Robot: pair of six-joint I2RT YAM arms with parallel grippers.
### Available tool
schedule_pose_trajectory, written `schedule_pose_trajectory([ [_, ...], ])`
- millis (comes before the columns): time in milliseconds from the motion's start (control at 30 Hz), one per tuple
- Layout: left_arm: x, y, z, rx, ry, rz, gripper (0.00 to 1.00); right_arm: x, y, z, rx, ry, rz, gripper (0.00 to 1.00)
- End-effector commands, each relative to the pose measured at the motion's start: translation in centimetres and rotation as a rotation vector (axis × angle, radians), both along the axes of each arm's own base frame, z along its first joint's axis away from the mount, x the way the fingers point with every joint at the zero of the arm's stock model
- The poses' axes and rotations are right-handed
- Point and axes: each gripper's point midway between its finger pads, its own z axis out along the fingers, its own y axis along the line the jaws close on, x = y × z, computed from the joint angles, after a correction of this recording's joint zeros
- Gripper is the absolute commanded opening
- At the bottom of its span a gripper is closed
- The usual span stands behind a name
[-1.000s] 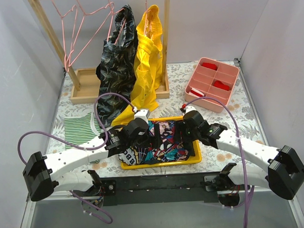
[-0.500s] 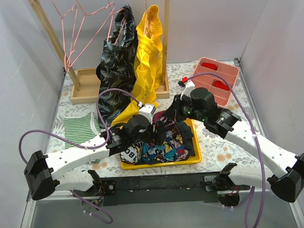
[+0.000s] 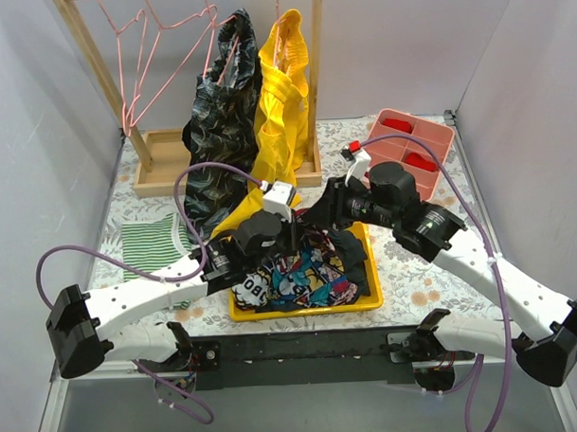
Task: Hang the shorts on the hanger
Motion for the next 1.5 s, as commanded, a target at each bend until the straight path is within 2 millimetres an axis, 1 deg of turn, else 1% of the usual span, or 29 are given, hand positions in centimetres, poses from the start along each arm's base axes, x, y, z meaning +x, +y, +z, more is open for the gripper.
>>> schedule_pose_trajectory([
  [0, 1.7, 2.4, 5.6, -0.102, -0.130, 0.132, 0.00, -0.2, -1.8, 3.7, 0.034, -0.097, -0.060, 0.56],
  [33, 1.7, 2.9, 6.6, -0.114, -0.142, 0.149, 0.00, -0.3, -2.7, 3.7, 0.022, -0.106, -0.085, 0.68],
  [67, 1.7, 3.6, 7.3, -0.112, -0.149, 0.169, 0.00, -0.3, -3.2, 3.7, 0.013, -0.114, -0.106, 0.71],
  [100, 1.7, 4.4, 9.8, -0.153, -0.178, 0.191, 0.00, 0.2, -4.1, 3.5, -0.006, -0.125, -0.157, 0.73],
  [167, 1.9, 5.9, 12.1, -0.156, -0.215, 0.244, 0.00, 0.0, -6.0, 3.2, -0.032, -0.135, -0.225, 0.79],
  [233, 1.8, 7.1, 16.1, -0.206, -0.271, 0.269, 0.00, 0.3, -7.8, 1.9, -0.069, -0.131, -0.300, 0.86],
  [267, 1.7, 7.5, 17.0, -0.208, -0.280, 0.277, 0.00, 0.2, -8.3, 0.9, -0.095, -0.115, -0.315, 0.87],
  [333, 1.8, 9.4, 22.2, -0.254, -0.345, 0.336, 0.00, -0.4, -9.0, -2.5, -0.130, -0.059, -0.336, 0.89],
  [433, 1.8, 11.7, 27.3, -0.305, -0.426, 0.406, 0.00, -1.2, -9.3, -5.1, -0.116, -0.035, -0.328, 0.91],
  [533, 1.5, 14.4, 32.2, -0.375, -0.515, 0.490, 0.00, -1.9, -7.3, -6.1, -0.073, -0.036, -0.229, 0.98],
  [600, 1.3, 15.9, 34.9, -0.403, -0.587, 0.529, 0.00, -2.8, -4.7, -6.9, -0.087, -0.043, -0.140, 0.99],
  [633, 1.1, 16.5, 36.4, -0.424, -0.612, 0.547, 0.00, -3.1, -3.6, -6.3, -0.092, -0.070, -0.123, 0.99],
  [667, 1.0, 17.1, 37.3, -0.434, -0.630, 0.568, 0.00, -2.1, -2.6, -7.1, -0.158, -0.111, -0.156, 0.98],
  [700, 1.0, 17.7, 38.2, -0.418, -0.657, 0.589, 0.00, -3.6, -0.8, -6.9, -0.181, -0.143, -0.094, 0.99],
  [733, 0.7, 18.5, 40.3, -0.471, -0.683, 0.616, 0.00, -3.4, 0.5, -5.5, -0.178, -0.170, -0.084, 0.98],
  [767, 0.5, 19.0, 41.3, -0.489, -0.703, 0.624, 0.00, -3.6, 2.5, -6.5, -0.216, -0.186, -0.033, 0.99],
  [833, -0.6, 20.7, 44.4, -0.555, -0.765, 0.640, 0.00, -3.9, 5.1, -5.7, -0.189, -0.224, 0.034, 0.99],
  [867, -0.8, 21.0, 45.6, -0.584, -0.792, 0.644, 0.00, -3.9, 6.7, -7.0, -0.220, -0.238, 0.076, 0.99],
  [933, -1.6, 22.2, 47.8, -0.608, -0.831, 0.655, 0.00, -4.1, 9.4, -5.6, -0.181, -0.265, 0.132, 0.98],
  [967, -1.5, 21.9, 48.1, -0.599, -0.842, 0.652, 0.00, -4.4, 10.9, -7.4, -0.216, -0.256, 0.166, 0.99],
  [1133, -2.7, 23.6, 50.2, -0.655, -0.912, 0.663, 0.00, -5.6, 17.4, -8.1, -0.210, -0.310, 0.305, 0.99],
  [1200, -2.9, 23.8, 50.3, -0.656, -0.917, 0.663, 0.00, -5.8, 20.1, -8.8, -0.225, -0.336, 0.349, 0.99],
  [1233, -2.9, 23.9, 50.2, -0.652, -0.918, 0.663, 0.00, -5.9, 21.3, -10.6, -0.255, -0.329, 0.373, 0.98],
  [1300, -3.0, 24.2, 49.7, -0.648, -0.916, 0.666, 0.00, -5.4, 23.1, -10.1, -0.243, -0.347, 0.384, 0.99],
  [1333, -3.1, 24.3, 49.5, -0.648, -0.915, 0.667, 0.00, -5.4, 23.9, -12.5, -0.285, -0.330, 0.409, 0.99],
  [1367, -3.2, 24.5, 49.4, -0.654, -0.914, 0.667, 0.00, -5.2, 24.5, -13.1, -0.296, -0.334, 0.420, 0.98],
  [1400, -3.3, 24.7, 48.9, -0.651, -0.911, 0.666, 0.00, -5.0, 25.6, -12.4, -0.276, -0.351, 0.429, 0.99],
  [1433, -3.4, 24.9, 48.8, -0.656, -0.912, 0.666, 0.00, -4.9, 25.8, -15.3, -0.345, -0.334, 0.453, 0.99],
  [1467, -3.5, 24.9, 48.7, -0.658, -0.908, 0.662, 0.00, -4.7, 26.3, -16.0, -0.360, -0.339, 0.461, 0.98],
])
